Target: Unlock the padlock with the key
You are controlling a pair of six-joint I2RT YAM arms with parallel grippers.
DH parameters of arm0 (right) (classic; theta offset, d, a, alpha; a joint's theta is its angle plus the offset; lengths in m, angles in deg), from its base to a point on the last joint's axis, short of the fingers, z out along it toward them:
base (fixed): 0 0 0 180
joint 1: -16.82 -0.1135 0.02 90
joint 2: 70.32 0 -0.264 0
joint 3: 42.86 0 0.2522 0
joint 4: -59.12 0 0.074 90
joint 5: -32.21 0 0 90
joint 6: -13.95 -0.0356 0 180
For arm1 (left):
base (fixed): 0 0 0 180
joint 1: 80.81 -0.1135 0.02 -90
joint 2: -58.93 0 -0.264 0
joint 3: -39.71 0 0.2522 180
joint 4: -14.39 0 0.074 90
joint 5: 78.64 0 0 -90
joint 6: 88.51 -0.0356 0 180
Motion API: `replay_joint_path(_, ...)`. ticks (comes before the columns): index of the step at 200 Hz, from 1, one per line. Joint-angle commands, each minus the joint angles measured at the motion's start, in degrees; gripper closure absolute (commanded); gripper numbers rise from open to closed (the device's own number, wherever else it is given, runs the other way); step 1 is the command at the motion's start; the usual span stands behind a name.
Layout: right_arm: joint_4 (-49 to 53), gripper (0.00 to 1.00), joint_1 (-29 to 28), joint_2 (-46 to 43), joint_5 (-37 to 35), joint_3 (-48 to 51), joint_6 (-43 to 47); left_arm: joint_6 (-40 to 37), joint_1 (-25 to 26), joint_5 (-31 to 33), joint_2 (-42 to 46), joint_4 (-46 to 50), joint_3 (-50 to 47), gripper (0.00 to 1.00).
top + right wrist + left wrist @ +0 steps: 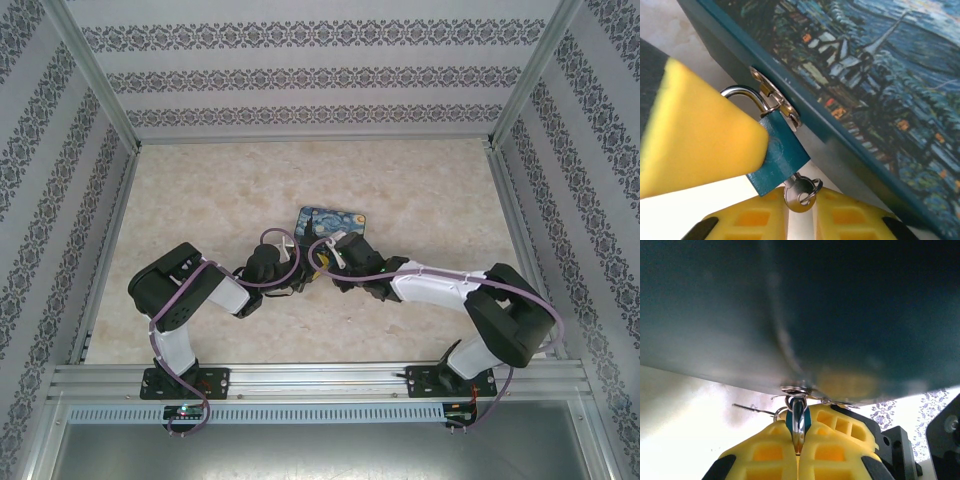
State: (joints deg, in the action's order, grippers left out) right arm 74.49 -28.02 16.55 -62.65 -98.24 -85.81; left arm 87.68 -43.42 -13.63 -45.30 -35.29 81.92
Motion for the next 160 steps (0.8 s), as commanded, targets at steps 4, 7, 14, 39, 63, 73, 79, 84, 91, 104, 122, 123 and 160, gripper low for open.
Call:
replay_joint_path(4, -1.32, 0.91, 0.43, 0.73, 0.88, -2.61, 0.0, 0.38, -0.03, -2.15, 0.17, -2.3, 1.14, 1.0)
replay_joint_path(7, -1.41, 0.93, 0.58, 0.63, 1.45, -2.66, -0.15, 0.39, -0.03, -2.16, 0.16, -2.39, 1.15, 1.0)
replay_joint_path(14, -1.59, 0.98, 0.89, 0.43, 2.88, -2.91, -0.54, 0.38, -0.03, -2.25, 0.08, -2.35, 1.03, 1.0)
replay_joint_path(39, -2.87, 1.0, 4.05, -0.75, 13.69, -3.03, -3.27, 0.35, -0.02, -2.25, -0.3, -2.48, 0.77, 1.0)
replay_joint_path(63, -4.96, 1.0, 7.23, -2.12, 23.33, -1.65, -6.76, 0.25, 0.02, -1.8, -0.91, -2.81, 0.37, 1.0)
replay_joint_path(73, -5.8, 1.0, 8.49, -2.79, 26.24, -0.81, -8.12, 0.37, 0.06, -1.59, -1.35, -3.24, 0.15, 1.0)
replay_joint_path(79, -6.11, 0.92, 9.13, -3.25, 27.64, -0.21, -8.76, 0.6, -0.03, -1.46, -1.57, -3.5, 0.02, 1.0)
replay_joint_path(84, -6.17, 0.81, 9.53, -3.72, 27.93, 0.31, -9.16, 0.61, -0.01, -1.37, -1.68, -3.66, -0.01, 1.0)
replay_joint_path(91, -6.11, 0.74, 9.91, -4.43, 27.83, 1.09, -9.59, 0.58, -0.02, -1.37, -1.97, -3.72, 0.0, 1.0)
replay_joint_path(104, -6.01, 0.67, 10.68, -5.96, 27.7, 2.69, -10.2, 0.62, -0.03, -1.15, -2.29, -3.71, 0.01, 1.0)
replay_joint_path(122, -7.14, 0.58, 11.25, -7.95, 27.65, 5.1, -12.16, 0.03, -0.02, -1.05, -2.48, -3.58, -0.01, 1.0)
replay_joint_path(123, -7.19, 0.58, 11.26, -8.04, 27.59, 5.21, -12.32, 0.03, -0.03, -1.04, -2.48, -3.56, 0.01, 1.0)
replay_joint_path(160, -7.07, 0.52, 10.83, -11.06, 23.9, 7.85, -13.25, 0.28, -0.01, -1.18, -2.73, -3.84, 0.02, 1.0)
